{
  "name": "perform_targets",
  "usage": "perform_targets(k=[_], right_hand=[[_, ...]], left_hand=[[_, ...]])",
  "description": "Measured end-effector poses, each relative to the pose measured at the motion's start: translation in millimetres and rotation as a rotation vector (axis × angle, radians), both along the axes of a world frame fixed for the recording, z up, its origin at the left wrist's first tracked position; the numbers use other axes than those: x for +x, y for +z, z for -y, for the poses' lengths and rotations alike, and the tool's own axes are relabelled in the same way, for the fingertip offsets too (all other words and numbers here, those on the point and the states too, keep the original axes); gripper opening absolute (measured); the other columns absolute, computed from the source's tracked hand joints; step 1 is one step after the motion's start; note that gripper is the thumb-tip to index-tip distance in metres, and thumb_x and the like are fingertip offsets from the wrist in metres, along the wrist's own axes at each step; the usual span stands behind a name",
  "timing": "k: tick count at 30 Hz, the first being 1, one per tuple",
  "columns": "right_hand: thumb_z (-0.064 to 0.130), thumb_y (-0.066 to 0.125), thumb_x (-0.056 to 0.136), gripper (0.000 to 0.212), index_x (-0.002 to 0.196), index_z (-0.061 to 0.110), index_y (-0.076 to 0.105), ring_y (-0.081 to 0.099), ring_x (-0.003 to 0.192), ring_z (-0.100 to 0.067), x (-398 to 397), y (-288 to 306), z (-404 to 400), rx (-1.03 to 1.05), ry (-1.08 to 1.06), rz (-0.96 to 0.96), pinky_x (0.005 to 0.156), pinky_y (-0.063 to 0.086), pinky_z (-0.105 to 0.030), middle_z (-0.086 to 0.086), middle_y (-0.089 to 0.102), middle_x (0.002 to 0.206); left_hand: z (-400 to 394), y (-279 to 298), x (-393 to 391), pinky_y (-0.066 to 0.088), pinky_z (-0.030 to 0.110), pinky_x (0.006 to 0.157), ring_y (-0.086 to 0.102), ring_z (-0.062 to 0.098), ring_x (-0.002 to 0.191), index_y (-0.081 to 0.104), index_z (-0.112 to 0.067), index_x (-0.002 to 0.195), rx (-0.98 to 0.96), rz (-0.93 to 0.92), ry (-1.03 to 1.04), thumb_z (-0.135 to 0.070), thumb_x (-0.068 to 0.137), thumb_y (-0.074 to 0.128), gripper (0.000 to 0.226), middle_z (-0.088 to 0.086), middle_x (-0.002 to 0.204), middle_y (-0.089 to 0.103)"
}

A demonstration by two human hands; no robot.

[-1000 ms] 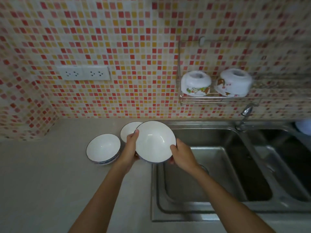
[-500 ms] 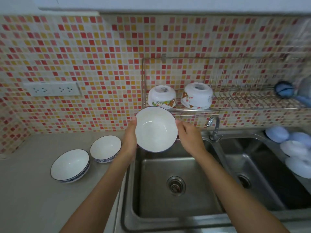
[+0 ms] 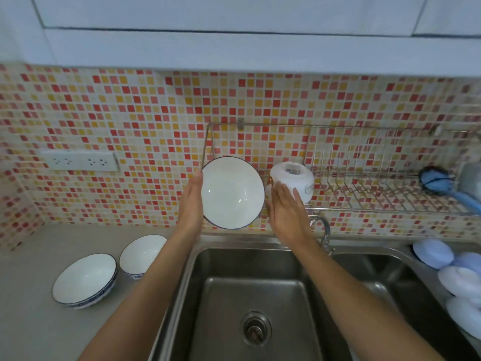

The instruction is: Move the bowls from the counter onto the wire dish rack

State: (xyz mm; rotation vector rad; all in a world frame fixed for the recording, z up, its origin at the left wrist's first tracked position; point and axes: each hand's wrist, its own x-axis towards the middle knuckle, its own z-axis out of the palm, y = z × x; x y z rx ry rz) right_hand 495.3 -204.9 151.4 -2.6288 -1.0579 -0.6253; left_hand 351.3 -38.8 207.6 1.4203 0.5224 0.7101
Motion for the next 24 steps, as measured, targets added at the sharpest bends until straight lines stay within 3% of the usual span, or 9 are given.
perform_targets(k=[3, 6, 8, 12, 15, 19, 24], right_hand=[[0.039, 0.003, 0.101, 0.067, 0.139, 0.006, 0.048, 0.034, 0.141, -0.027, -1, -5, -4, 0.023, -0.052, 0.031, 0.12, 0.016, -0.05, -0.013, 0.046, 0.145], [0.04, 0.01, 0.102, 0.062, 0.14, 0.008, 0.047, 0.033, 0.142, -0.027, 1, -9, -7, 0.024, -0.066, 0.049, 0.12, 0.013, -0.049, -0.012, 0.046, 0.146], [0.041, 0.014, 0.101, 0.061, 0.14, 0.008, 0.046, 0.032, 0.142, -0.026, 3, -11, -7, 0.032, -0.066, 0.056, 0.12, 0.012, -0.049, -0.012, 0.044, 0.147], [0.039, 0.015, 0.101, 0.06, 0.141, 0.005, 0.044, 0.031, 0.143, -0.026, 2, -13, -8, 0.053, -0.067, 0.064, 0.12, 0.007, -0.046, -0.013, 0.042, 0.148], [0.038, 0.016, 0.101, 0.06, 0.141, 0.004, 0.043, 0.03, 0.143, -0.026, 3, -14, -8, 0.065, -0.067, 0.076, 0.121, 0.002, -0.044, -0.013, 0.041, 0.148], [0.037, 0.02, 0.1, 0.058, 0.141, 0.003, 0.044, 0.031, 0.143, -0.026, 2, -15, -8, 0.068, -0.073, 0.096, 0.12, 0.0, -0.043, -0.014, 0.041, 0.148], [0.038, 0.016, 0.101, 0.06, 0.14, 0.002, 0.044, 0.032, 0.142, -0.025, 3, -15, -9, 0.083, -0.071, 0.09, 0.12, 0.007, -0.044, -0.014, 0.042, 0.148]], left_hand=[[-3, 17, 12, 0.046, 0.051, 0.1, 0.05, 0.025, 0.124, 0.042, -0.041, 0.136, 0.052, 0.017, 0.036, -0.09, 0.066, 0.036, 0.086, -0.003, 0.143, 0.046], [-6, 37, 26, 0.044, 0.027, 0.084, 0.047, 0.017, 0.116, 0.042, -0.03, 0.139, 0.126, 0.067, 0.066, -0.058, 0.096, 0.033, 0.052, -0.006, 0.134, 0.046], [-8, 48, 37, 0.042, 0.02, 0.076, 0.047, 0.015, 0.114, 0.042, -0.029, 0.139, 0.231, 0.069, 0.065, -0.052, 0.098, 0.032, 0.048, -0.008, 0.13, 0.047], [-15, 60, 64, 0.045, 0.034, 0.089, 0.047, 0.019, 0.122, 0.038, -0.036, 0.142, 0.463, 0.03, 0.077, -0.058, 0.095, 0.037, 0.052, 0.0, 0.143, 0.045], [-15, 64, 83, 0.042, 0.038, 0.097, 0.044, 0.023, 0.124, 0.038, -0.038, 0.14, 0.7, 0.006, 0.12, -0.054, 0.095, 0.041, 0.047, 0.006, 0.137, 0.044], [-19, 56, 100, 0.032, 0.027, 0.098, 0.037, 0.018, 0.125, 0.036, -0.036, 0.141, 0.999, -0.034, 0.119, -0.054, 0.093, 0.045, 0.053, 0.01, 0.133, 0.043], [-26, 39, 111, 0.039, 0.044, 0.098, 0.043, 0.034, 0.12, 0.043, -0.021, 0.142, 1.502, -0.155, 0.164, -0.056, 0.091, 0.044, 0.062, 0.022, 0.13, 0.048]])
